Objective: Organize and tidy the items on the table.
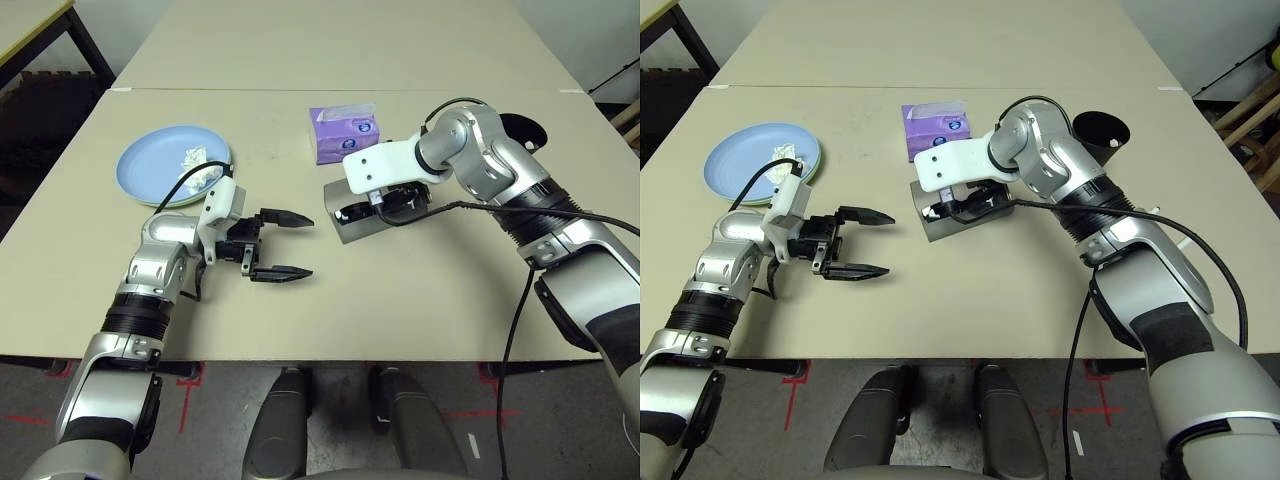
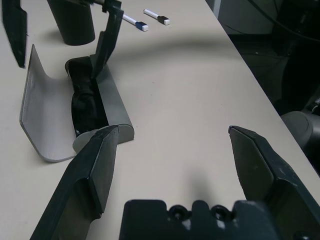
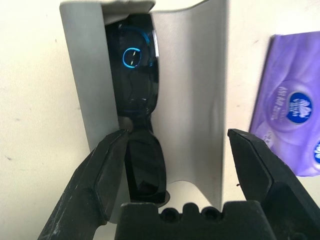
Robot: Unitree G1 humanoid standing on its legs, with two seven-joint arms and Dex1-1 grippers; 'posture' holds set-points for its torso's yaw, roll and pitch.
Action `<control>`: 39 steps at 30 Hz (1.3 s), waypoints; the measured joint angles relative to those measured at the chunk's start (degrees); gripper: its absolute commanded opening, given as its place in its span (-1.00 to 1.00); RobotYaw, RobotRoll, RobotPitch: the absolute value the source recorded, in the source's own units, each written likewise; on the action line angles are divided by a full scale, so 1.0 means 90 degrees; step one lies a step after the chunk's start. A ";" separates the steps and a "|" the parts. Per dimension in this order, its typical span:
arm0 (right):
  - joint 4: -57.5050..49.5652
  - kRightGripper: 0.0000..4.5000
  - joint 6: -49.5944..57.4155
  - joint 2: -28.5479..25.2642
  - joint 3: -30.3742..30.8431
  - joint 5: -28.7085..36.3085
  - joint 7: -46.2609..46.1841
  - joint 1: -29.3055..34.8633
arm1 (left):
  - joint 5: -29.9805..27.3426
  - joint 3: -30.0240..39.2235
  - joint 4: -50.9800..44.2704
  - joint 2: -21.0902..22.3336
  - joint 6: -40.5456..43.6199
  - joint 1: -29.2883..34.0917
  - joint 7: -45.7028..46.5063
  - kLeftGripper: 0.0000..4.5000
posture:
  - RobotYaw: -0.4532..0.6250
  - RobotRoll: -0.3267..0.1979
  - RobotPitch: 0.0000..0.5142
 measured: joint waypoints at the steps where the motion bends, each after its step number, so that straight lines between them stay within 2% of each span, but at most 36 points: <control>1: 0.0055 0.99 0.0030 0.0012 -0.0048 0.0057 0.0010 -0.0028 | 0.0000 0.0000 -0.0001 0.0000 0.0000 0.0000 0.0000 1.00 | 0.08 0.25 -0.34; 8: 0.0181 0.99 0.0597 -0.0037 -0.0562 0.0752 0.0384 -0.0113 | -0.0001 0.0000 -0.0012 0.0000 0.0001 0.0009 0.0001 1.00 | 0.08 0.25 -0.35; 13: -0.0544 0.99 0.1493 -0.0321 -0.1240 0.1633 0.0840 0.0123 | -0.0001 0.0005 -0.0022 0.0020 0.0003 0.0066 0.0001 1.00 | 0.07 0.25 -0.35; 18: -0.1881 0.99 0.2900 -0.0479 -0.2205 0.2803 0.0711 0.1320 | -0.0001 0.0031 -0.0018 0.0043 0.0012 0.0082 0.0001 1.00 | 0.05 0.25 -0.35; 21: -0.2464 0.99 0.3411 -0.0411 -0.2882 0.3267 0.0011 0.2127 | 0.0001 0.0052 0.0016 0.0052 0.0013 0.0067 0.0005 1.00 | 0.02 0.25 -0.36; 23: -0.2842 0.99 0.3491 -0.0068 -0.3569 0.3697 -0.0667 0.2705 | 0.0003 0.0061 0.0047 0.0045 0.0013 0.0043 0.0042 1.00 | 0.00 0.25 -0.35; 27: -0.3369 0.99 0.3082 0.0447 -0.4267 0.4346 -0.1552 0.3550 | 0.0004 0.0081 0.0235 0.0019 0.0010 -0.0173 0.0106 1.00 | -0.02 0.25 -0.34; 34: -0.3408 0.99 0.1481 0.0304 -0.4290 0.4517 -0.1803 0.4589 | 0.0006 0.0201 0.0495 0.0015 0.0008 -0.0349 0.0171 1.00 | -0.02 0.25 -0.33; 39: -0.2824 0.99 0.0447 0.0234 -0.4480 0.4666 -0.1957 0.5086 | 0.0011 0.0266 0.0520 0.0006 0.0006 -0.0366 0.0353 1.00 | -0.03 0.25 -0.35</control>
